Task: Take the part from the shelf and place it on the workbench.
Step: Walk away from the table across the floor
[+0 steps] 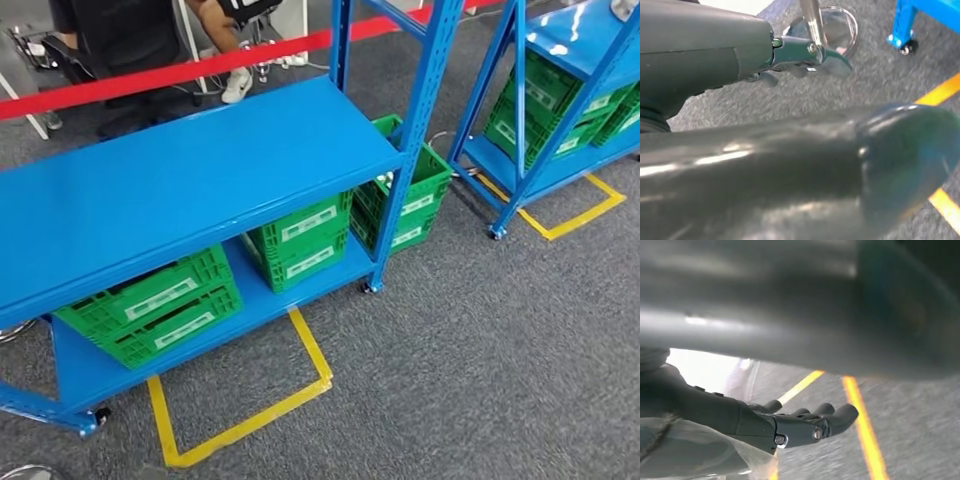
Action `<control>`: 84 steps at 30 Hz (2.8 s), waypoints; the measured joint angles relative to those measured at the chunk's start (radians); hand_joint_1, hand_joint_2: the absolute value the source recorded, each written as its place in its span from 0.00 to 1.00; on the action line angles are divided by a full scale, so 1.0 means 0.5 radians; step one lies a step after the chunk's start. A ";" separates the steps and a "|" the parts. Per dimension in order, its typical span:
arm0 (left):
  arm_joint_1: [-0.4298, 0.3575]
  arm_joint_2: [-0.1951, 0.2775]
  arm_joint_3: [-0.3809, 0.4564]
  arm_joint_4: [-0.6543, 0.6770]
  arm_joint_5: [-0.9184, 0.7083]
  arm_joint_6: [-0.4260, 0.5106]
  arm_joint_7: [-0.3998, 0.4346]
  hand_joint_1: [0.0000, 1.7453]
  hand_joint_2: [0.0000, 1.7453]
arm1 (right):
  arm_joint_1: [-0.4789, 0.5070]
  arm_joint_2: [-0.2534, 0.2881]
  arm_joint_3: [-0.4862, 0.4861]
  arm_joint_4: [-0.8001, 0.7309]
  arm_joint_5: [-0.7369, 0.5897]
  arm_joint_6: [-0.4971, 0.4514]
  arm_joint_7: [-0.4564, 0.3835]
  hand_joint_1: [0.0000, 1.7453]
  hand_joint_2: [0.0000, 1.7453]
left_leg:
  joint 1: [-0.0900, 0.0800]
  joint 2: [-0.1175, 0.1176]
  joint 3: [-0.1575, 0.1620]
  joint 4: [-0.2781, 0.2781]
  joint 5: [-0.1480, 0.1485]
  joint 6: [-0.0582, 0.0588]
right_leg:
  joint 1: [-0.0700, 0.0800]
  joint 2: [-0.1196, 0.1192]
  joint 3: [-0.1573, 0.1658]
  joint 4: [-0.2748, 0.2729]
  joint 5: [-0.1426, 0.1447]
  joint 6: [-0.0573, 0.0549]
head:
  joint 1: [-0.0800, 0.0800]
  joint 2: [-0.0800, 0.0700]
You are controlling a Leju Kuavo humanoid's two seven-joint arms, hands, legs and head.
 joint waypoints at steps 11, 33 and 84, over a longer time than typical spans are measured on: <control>-0.002 0.014 0.005 0.002 -0.006 -0.002 -0.003 0.00 0.00 | -0.002 0.002 0.002 -0.003 0.001 0.006 0.044 0.00 0.00 | -0.003 0.132 -0.336 0.198 0.091 -0.050 | -0.021 -0.089 0.360 -0.136 -0.163 -0.015 | -0.024 0.000; -0.011 0.011 0.009 0.002 -0.006 -0.006 -0.017 0.00 0.00 | -0.029 0.006 0.002 -0.004 0.000 0.008 0.014 0.00 0.00 | -0.002 -0.067 -0.241 0.056 0.164 -0.057 | -0.045 0.040 0.196 -0.071 -0.088 0.001 | -0.029 0.000; -0.012 0.021 0.013 0.003 -0.042 -0.004 -0.022 0.00 0.00 | -0.026 0.012 -0.002 -0.009 0.001 0.027 0.002 0.00 0.00 | -0.007 0.104 -0.117 -0.072 0.187 0.032 | -0.033 -0.040 -0.095 0.492 -0.325 0.071 | -0.015 0.000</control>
